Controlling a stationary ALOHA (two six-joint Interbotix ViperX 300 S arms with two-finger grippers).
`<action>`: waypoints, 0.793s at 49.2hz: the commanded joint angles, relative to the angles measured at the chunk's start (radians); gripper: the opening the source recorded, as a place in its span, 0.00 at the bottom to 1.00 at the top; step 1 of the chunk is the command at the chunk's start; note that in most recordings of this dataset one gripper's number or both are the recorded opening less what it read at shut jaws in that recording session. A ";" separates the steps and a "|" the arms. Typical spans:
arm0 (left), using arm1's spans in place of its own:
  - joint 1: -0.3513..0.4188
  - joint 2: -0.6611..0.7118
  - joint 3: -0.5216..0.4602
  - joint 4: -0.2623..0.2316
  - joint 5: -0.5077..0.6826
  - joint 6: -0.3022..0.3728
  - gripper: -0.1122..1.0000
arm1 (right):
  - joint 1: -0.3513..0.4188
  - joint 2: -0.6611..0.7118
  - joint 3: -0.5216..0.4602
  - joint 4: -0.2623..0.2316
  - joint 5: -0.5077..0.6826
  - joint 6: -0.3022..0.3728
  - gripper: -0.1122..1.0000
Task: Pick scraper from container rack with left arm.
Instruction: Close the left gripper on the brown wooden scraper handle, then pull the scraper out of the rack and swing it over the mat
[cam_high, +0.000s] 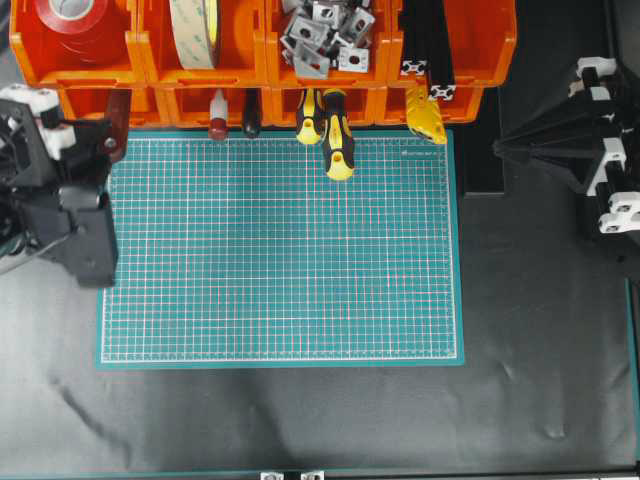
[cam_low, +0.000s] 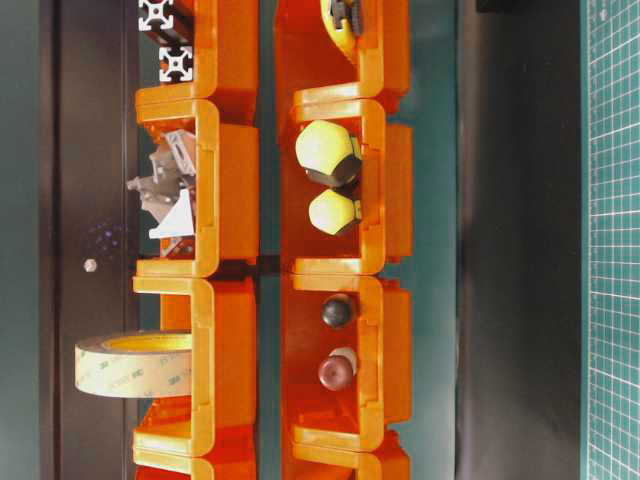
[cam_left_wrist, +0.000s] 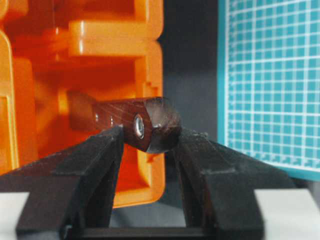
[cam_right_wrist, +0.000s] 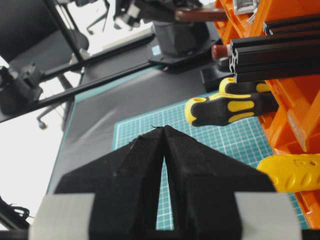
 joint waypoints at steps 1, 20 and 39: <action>-0.049 -0.017 -0.069 0.003 0.032 -0.003 0.40 | 0.000 0.006 -0.020 0.002 -0.002 0.002 0.10; -0.207 -0.037 -0.290 0.003 0.241 0.072 0.28 | 0.000 0.008 -0.011 0.000 -0.002 0.002 0.10; -0.337 0.014 -0.503 0.003 0.267 0.181 0.28 | 0.000 0.008 -0.006 0.002 -0.002 0.003 0.10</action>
